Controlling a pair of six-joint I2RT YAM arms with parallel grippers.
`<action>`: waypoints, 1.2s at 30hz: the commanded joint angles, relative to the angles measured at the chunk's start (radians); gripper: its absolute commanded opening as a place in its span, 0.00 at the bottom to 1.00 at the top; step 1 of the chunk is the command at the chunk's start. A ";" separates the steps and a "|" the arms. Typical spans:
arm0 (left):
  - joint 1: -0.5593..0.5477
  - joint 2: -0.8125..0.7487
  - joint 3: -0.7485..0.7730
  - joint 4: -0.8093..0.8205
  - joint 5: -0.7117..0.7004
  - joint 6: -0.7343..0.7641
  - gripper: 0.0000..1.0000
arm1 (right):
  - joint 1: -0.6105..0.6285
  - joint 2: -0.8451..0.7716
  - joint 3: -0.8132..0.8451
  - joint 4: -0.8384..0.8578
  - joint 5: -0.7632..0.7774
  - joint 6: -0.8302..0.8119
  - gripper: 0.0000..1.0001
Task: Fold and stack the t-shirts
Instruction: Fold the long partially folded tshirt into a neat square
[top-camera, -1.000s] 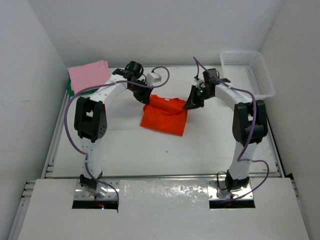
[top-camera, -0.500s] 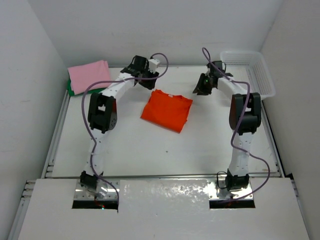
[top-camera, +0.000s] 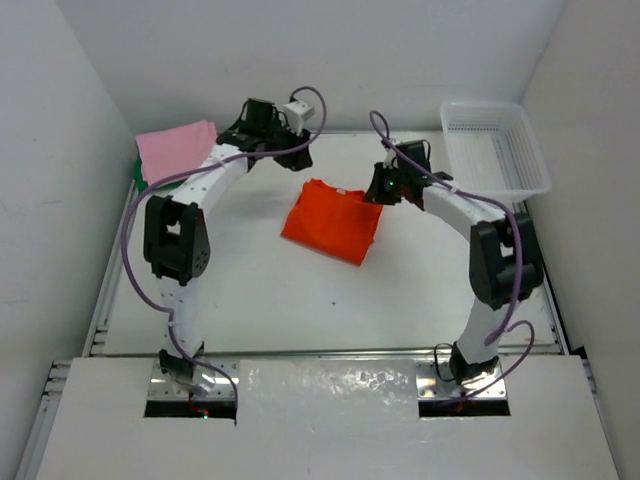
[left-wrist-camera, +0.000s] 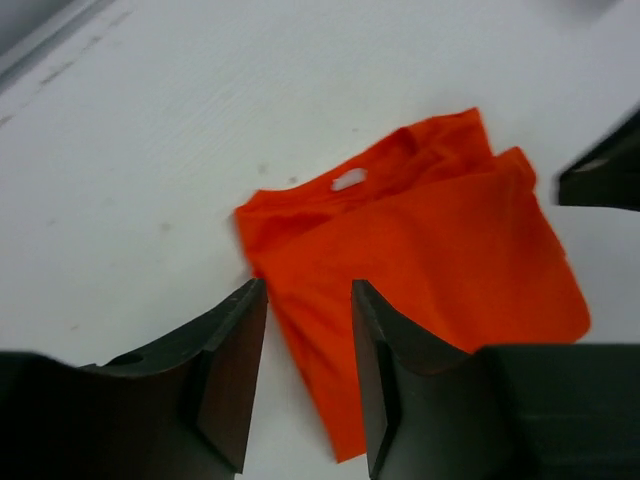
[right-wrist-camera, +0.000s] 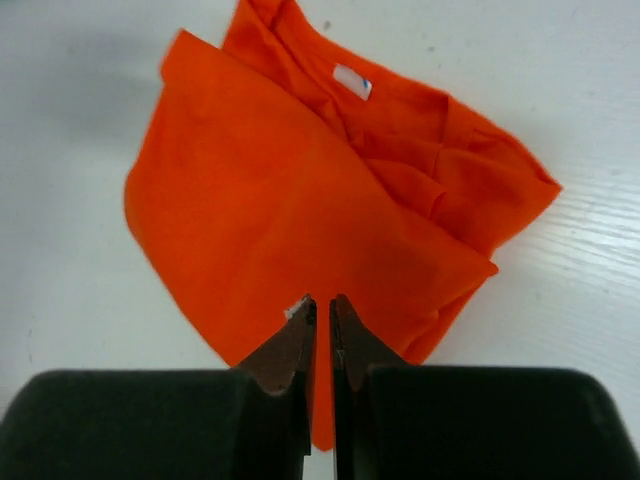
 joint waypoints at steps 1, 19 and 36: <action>-0.043 0.079 -0.021 0.008 0.097 -0.004 0.36 | -0.021 0.130 0.016 0.073 -0.020 0.083 0.05; -0.011 0.236 0.143 0.112 -0.193 -0.208 0.48 | -0.064 0.510 0.638 -0.243 0.097 -0.087 0.09; 0.006 -0.002 -0.389 0.134 0.011 -0.323 1.00 | -0.065 0.271 0.140 -0.170 -0.021 0.025 0.57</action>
